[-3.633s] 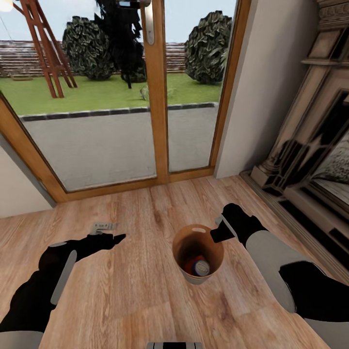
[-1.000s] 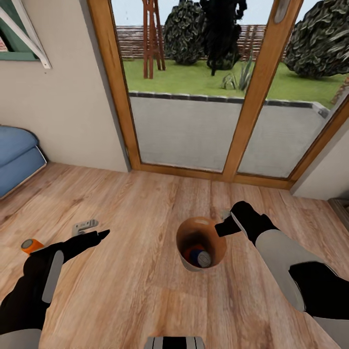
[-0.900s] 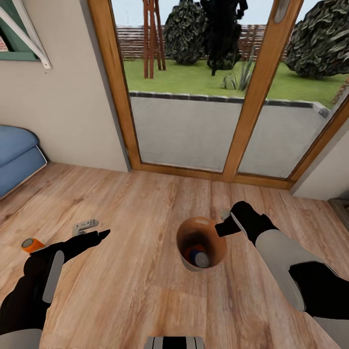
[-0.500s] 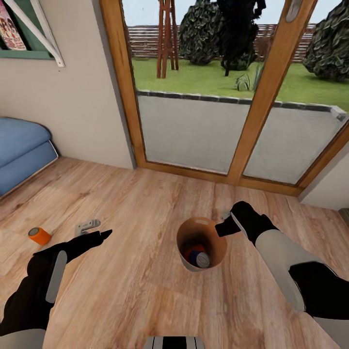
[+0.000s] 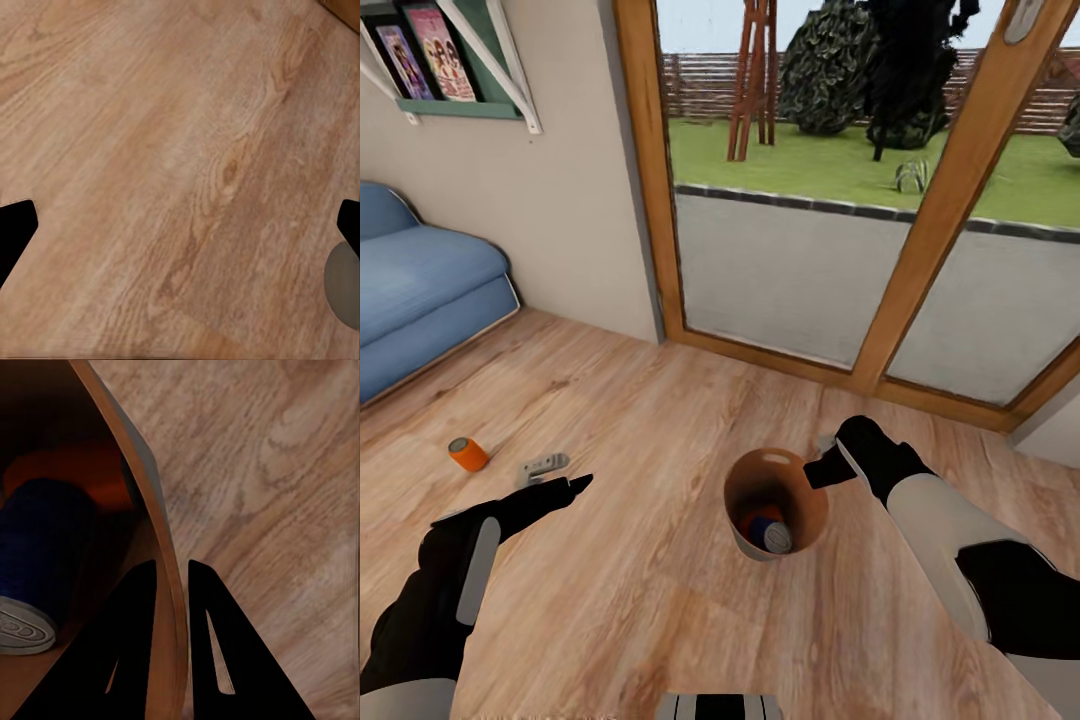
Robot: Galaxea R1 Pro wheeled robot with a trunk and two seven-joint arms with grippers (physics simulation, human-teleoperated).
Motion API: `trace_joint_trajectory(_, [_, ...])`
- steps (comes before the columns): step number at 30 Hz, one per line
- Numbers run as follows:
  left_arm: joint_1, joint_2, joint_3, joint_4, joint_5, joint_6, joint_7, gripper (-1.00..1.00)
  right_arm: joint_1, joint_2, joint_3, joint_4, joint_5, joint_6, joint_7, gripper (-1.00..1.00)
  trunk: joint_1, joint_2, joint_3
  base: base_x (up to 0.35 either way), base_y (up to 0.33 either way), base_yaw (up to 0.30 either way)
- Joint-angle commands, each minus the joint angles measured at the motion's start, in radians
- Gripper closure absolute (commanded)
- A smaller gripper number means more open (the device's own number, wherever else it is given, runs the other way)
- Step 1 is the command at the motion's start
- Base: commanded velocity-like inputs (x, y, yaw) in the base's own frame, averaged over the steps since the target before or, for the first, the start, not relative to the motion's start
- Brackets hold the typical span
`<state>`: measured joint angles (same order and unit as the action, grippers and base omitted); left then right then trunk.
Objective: Put the three can of soda from the living room inside the tash can in the kitchen.
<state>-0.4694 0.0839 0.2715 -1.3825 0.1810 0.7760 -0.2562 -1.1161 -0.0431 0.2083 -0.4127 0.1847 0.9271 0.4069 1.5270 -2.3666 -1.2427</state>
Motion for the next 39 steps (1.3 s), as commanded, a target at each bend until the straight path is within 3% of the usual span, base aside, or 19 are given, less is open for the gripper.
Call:
trace_joint_trajectory(1, [0.000,0.000,0.000,0.000,0.000,0.000,0.000,-1.00,0.000,0.000,-0.003,0.000,-0.022,0.004,0.004,1.00,0.000,0.000,0.000,0.000,-0.209,0.258])
trace_joint_trajectory(11, [0.000,-0.017,0.000,0.001,0.000,-0.004,-0.001,-1.00,0.003,-0.001,-0.003,0.000,-0.021,0.005,-0.003,1.00,0.000,0.000,0.001,0.000,-0.110,0.258])
trace_joint_trajectory(23, [0.000,-0.019,0.000,0.004,0.001,-0.003,-0.001,-1.00,0.005,0.000,-0.003,-0.001,-0.021,0.006,-0.007,1.00,0.000,0.000,0.002,0.018,-0.004,0.204])
trace_joint_trajectory(39, [0.000,-0.019,0.000,0.004,0.002,0.000,-0.002,-1.00,0.005,-0.001,-0.003,0.000,-0.021,0.004,-0.002,1.00,0.000,0.000,0.002,0.267,0.000,0.228])
